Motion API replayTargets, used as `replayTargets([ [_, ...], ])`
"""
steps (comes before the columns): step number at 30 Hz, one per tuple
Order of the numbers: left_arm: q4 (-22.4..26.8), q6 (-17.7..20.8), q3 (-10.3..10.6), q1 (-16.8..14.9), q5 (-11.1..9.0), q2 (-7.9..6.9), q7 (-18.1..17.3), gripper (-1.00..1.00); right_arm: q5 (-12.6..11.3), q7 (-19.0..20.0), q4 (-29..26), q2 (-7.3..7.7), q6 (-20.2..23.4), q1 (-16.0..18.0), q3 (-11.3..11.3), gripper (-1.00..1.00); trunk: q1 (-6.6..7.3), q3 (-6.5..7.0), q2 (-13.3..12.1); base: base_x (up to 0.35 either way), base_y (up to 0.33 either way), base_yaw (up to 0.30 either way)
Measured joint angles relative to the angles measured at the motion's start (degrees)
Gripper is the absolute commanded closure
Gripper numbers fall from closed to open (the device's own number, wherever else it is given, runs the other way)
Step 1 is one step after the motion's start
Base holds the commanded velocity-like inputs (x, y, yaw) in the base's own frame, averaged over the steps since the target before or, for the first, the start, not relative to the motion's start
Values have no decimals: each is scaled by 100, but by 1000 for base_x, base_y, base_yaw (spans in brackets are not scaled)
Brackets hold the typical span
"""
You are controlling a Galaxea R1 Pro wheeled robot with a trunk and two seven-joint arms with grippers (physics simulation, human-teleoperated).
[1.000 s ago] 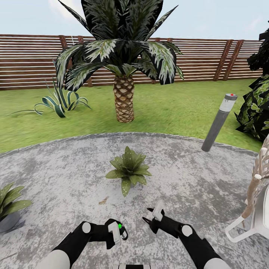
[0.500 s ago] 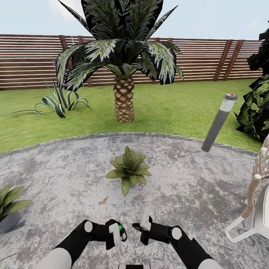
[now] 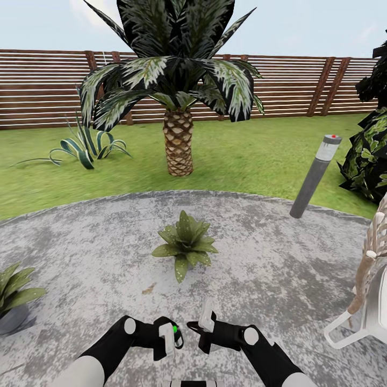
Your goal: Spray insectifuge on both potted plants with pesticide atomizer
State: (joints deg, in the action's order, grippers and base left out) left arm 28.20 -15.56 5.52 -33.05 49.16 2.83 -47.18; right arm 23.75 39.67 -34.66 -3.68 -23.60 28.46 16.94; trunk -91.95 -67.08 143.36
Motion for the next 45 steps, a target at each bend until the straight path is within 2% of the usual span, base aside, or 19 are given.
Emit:
replayTargets([
  [7, 10, -3, -3, -7, 1, 44, -5, 100, 0, 0, -3, 0, 0, 0, 0, 100, 0, 0, 0, 0, 0, 0],
  [13, 11, -3, 5, -11, -9, 162, -15, 100, 0, 0, -3, 0, 0, 0, 0, 100, 0, 0, 0, 0, 0, 0],
  [17, 11, -12, 6, -16, -8, 190, -17, 100, 0, 0, -3, 0, 0, 0, 0, 100, 0, 0, 0, 0, 0, 0],
  [20, 131, -3, -2, -13, -19, 186, -39, 100, 0, 0, -3, 0, 0, 0, 0, 100, 0, 0, 0, 0, 0, 0],
  [23, 281, 27, -6, -8, -34, 184, -357, 100, 0, 0, -3, 0, 0, 0, 0, 100, 0, 0, 0, 0, 0, 0],
  [25, 353, 37, -10, 3, -37, 182, -445, 100, 0, 0, -3, 0, 0, 0, 0, 100, 0, 0, 0, 0, 0, 0],
  [45, 423, 40, -20, 10, -55, 200, -487, 100, 0, -3, -3, 0, 0, 0, 0, 100, 0, 0, 0, 0, 0, 0],
])
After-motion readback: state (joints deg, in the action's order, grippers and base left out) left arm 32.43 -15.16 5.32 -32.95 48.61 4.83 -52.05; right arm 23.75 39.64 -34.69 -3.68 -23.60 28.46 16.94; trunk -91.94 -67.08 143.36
